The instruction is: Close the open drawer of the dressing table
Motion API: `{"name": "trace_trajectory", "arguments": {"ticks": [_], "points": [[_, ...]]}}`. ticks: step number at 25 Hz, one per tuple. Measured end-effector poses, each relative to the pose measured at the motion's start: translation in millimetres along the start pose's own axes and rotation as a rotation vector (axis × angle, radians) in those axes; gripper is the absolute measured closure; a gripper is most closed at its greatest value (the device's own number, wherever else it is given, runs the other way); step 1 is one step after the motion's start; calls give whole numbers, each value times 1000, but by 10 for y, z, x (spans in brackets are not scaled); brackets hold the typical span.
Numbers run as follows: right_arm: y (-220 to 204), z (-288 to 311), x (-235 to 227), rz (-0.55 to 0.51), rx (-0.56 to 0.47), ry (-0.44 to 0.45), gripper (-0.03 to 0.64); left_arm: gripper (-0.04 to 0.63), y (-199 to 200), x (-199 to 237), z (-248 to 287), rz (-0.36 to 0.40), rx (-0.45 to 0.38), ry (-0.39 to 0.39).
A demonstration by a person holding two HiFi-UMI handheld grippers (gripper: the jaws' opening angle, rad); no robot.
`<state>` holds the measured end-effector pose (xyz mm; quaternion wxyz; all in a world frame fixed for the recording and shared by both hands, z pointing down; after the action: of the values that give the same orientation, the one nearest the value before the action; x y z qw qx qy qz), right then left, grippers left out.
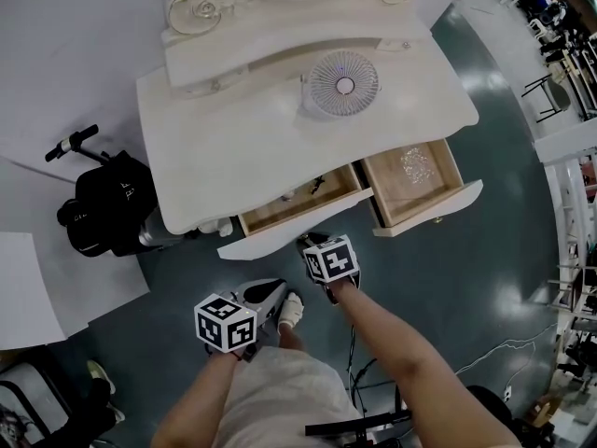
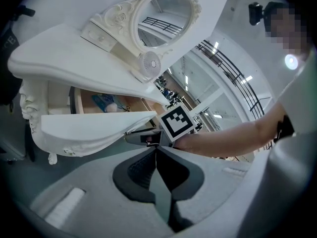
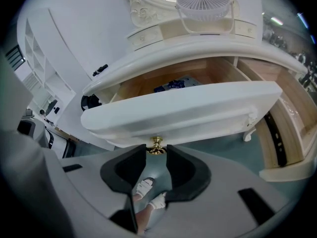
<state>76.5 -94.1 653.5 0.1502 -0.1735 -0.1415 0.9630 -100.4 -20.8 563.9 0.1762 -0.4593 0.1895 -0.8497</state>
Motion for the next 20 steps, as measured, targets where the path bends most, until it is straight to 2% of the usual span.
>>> {"name": "trace_trajectory", "arguments": {"ticks": [20], "points": [[378, 151, -40, 17, -26, 4, 482, 585, 136, 201, 6, -19, 6, 14]]}}
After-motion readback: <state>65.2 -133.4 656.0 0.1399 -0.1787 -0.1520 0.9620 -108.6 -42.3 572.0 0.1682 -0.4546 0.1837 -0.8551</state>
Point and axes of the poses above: the fingertips, and each gripper's own axes: z forward along the fingers, x to its left, y out of its top, the point moved 9 cm from there along -z, backward along the fingers, and after that the axes turned 6 degrees about x, right-handed, at the moved point
